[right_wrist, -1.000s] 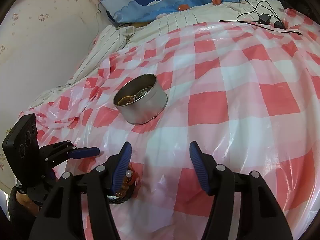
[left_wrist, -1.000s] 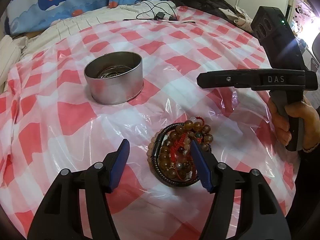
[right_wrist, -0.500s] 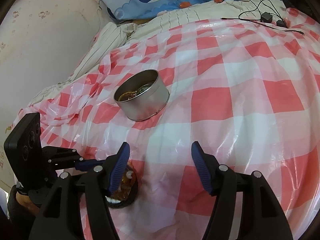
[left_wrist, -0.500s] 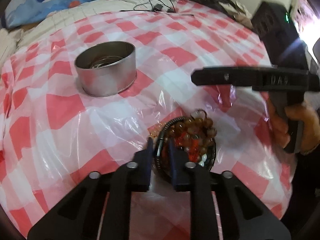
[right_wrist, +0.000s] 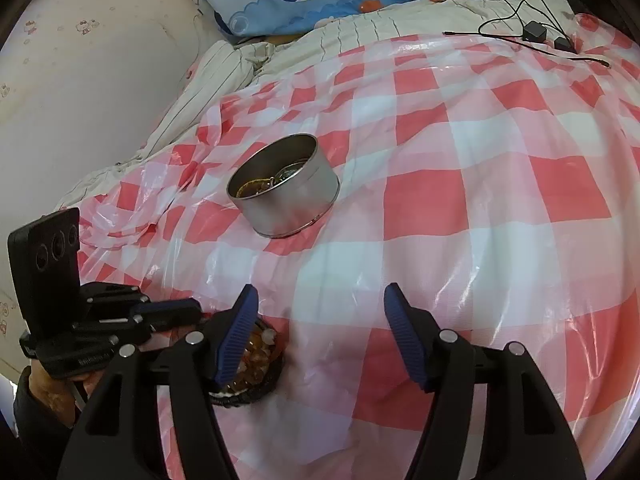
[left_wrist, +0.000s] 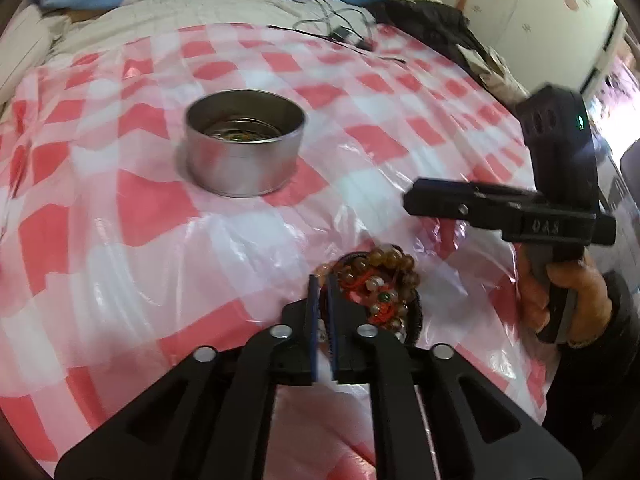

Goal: Organize jewelry

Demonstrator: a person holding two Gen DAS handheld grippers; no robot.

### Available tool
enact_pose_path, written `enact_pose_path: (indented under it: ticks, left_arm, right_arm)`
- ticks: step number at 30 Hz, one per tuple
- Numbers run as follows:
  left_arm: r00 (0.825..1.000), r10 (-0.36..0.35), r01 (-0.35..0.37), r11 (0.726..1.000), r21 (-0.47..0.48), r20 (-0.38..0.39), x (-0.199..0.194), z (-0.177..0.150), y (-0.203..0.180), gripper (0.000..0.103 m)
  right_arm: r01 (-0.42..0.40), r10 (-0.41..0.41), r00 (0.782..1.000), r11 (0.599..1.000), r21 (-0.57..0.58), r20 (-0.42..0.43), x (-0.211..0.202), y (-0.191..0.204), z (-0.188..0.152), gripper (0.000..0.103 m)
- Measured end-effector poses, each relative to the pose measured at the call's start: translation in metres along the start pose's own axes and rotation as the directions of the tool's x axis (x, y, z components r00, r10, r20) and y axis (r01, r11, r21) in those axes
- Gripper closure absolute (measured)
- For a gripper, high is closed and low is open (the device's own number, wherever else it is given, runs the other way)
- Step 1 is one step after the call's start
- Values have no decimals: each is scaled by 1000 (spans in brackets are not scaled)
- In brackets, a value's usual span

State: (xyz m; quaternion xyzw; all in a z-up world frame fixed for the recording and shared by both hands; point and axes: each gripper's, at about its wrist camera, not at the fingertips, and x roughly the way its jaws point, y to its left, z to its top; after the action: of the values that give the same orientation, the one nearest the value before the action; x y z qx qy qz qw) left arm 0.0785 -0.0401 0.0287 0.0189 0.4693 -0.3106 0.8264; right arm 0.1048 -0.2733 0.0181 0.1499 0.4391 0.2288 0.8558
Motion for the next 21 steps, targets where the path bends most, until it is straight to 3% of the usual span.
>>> enact_pose_path:
  ticks: [2,5,10,11,12,13,17,18,21]
  left_arm:
    - [1000,2,-2,1000,1,8,0,-1,-1,70]
    - [1000,6,-6,1000,-3,19,-2,-1,0,70]
    - [999,0,0,1000,6,-35,5,-4,-2,70]
    - [999,1,0,1000,25,-43,5,-5,-5,73]
    - [999,8,-6,999,50,-47,5,-6,-9,87]
    - [999,27,-24,997,72,-45,3,-6,-13,92]
    - [1000,16,-16,997,80,-2,-10,-3,-14,94]
    - [1000,-6,5,998,62,24,-16,-1,-12,103]
    - [988,-71,71,997,5,136,-39,6,-1,103]
  right_arm:
    - [0,0,1000,1000,1,-1,0,0,0,39]
    - [-8,8,1000,1000,-1,-4,1,1,0,39]
    - [-6,6,1000,1000,2,-6,2,1,0,39]
    - [-5,5,1000,1000,4,-7,2,0,0,39]
    - [-5,5,1000,1000,3,-7,2,0,0,39]
    - [-4,4,1000,1000,3,-7,2,0,-1,39]
    - [-6,6,1000,1000,0,-11,3,1,-1,38]
    - [-7,7,1000,1000,0,-12,3,1,-1,39]
    - [-23,23,1000,1000,-15,-13,1,3,0,39]
